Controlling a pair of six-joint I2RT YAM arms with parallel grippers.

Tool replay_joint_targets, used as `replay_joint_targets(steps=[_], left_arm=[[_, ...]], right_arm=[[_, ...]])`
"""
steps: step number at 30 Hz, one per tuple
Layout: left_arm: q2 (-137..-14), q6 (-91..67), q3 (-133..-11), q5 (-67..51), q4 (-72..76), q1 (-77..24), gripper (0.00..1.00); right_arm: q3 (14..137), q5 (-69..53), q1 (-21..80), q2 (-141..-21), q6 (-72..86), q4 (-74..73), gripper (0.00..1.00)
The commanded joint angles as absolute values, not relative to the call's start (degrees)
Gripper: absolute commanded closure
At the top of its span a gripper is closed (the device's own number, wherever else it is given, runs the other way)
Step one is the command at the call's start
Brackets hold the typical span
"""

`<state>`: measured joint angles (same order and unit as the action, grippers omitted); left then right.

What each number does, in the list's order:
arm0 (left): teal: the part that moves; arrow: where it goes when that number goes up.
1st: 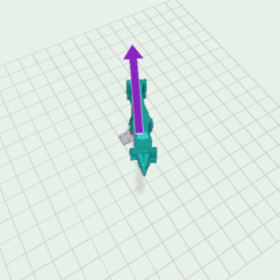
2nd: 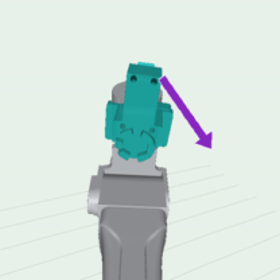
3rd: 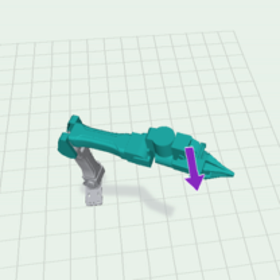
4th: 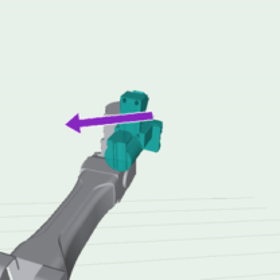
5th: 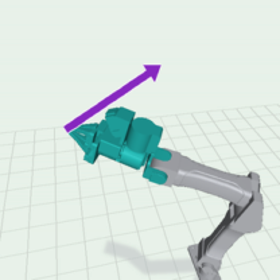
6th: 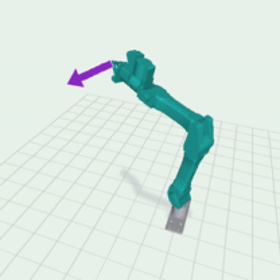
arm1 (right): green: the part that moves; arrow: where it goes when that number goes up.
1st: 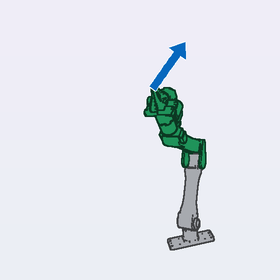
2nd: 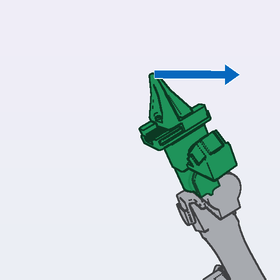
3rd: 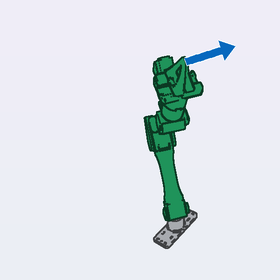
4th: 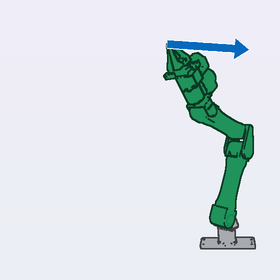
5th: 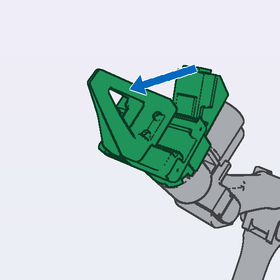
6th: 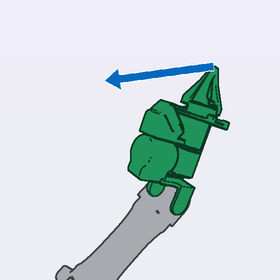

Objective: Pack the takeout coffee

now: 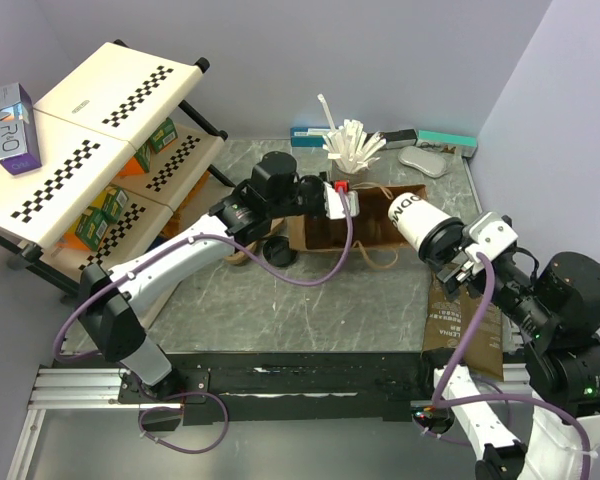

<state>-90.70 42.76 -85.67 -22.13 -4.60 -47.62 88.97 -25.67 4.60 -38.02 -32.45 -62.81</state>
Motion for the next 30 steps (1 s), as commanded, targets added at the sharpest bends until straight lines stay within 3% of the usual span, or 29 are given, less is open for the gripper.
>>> replay_joint_targets(steps=[1, 11, 22, 30], left_arm=[[-89.39, 50.27, -83.77, -22.85, 5.26, -48.07, 0.99], [-86.75, 48.69, -71.46, -21.80, 13.18, -51.67, 0.99], [-90.61, 36.83, -83.14, -19.07, 3.79, -52.91, 0.99], [-90.88, 34.28, -82.71, -19.60, 3.07, -53.17, 0.99]], right_arm=[[90.61, -23.64, 4.48, -38.40, -30.67, -63.98, 1.00], [89.67, -25.05, 4.48, -38.41, -43.58, -73.21, 1.00], [85.26, -23.82, 4.48, -34.02, -58.79, -74.00, 1.00], [86.75, -25.66, 4.31, -37.96, -62.22, -74.71, 1.00]])
